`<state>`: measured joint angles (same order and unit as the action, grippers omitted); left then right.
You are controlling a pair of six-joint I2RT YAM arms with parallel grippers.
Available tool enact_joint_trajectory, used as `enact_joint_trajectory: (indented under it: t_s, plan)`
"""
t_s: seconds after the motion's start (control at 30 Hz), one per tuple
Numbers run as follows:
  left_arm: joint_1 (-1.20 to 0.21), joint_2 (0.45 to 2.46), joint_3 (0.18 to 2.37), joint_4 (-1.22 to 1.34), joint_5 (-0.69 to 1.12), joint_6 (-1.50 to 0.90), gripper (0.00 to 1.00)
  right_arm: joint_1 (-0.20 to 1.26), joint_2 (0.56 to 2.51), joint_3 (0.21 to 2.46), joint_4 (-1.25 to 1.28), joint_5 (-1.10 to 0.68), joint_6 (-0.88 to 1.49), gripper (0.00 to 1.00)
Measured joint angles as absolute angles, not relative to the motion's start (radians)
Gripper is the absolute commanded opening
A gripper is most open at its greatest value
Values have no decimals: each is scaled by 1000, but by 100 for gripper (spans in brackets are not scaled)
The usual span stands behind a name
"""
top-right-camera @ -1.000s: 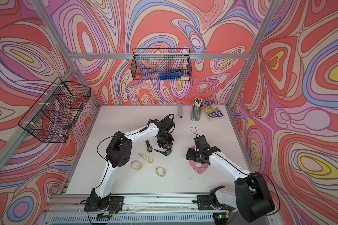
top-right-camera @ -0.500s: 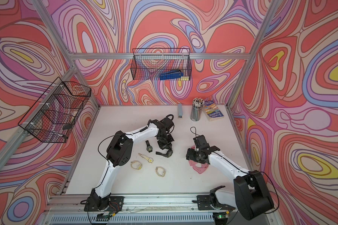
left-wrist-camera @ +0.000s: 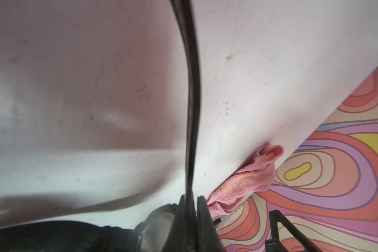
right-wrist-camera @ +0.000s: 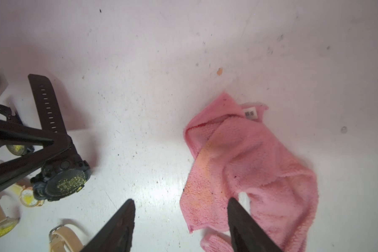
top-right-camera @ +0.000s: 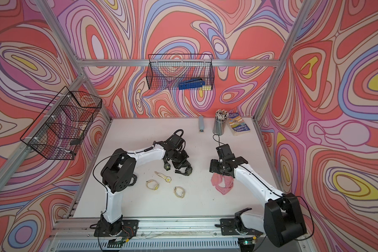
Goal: Wipe the watch dial
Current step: Pick up the watch at the center of the board, then pick up the cleaning item at the center of the board.
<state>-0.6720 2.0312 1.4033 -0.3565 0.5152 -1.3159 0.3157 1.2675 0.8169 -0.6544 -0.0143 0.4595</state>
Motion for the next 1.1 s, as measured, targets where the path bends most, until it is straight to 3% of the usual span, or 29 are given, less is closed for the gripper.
enact_joint_trajectory:
  t_s: [0.23, 0.4, 0.47, 0.6, 0.67, 0.93, 1.1]
  plan:
    - [-673, 1937, 1256, -82, 534, -1372, 0, 316, 1436, 899, -697, 99, 413, 62]
    - [-672, 1872, 1174, 76, 534, -1389, 0, 316, 1539, 913, -701, 114, 410, 48]
    - [-672, 1854, 1137, 149, 535, -1399, 0, 316, 1565, 913, -697, 112, 410, 40]
    - [-672, 1841, 1080, 260, 535, -1420, 0, 315, 1590, 913, -685, 93, 403, 9]
    - [-672, 1841, 1063, 297, 536, -1426, 0, 316, 1575, 914, -681, 85, 401, 0]
    - [-675, 1838, 1051, 409, 541, -1430, 0, 316, 1355, 904, -632, 43, 350, 0]
    - [-682, 1834, 1051, 433, 537, -1425, 0, 316, 1205, 787, -526, -55, 350, 0]
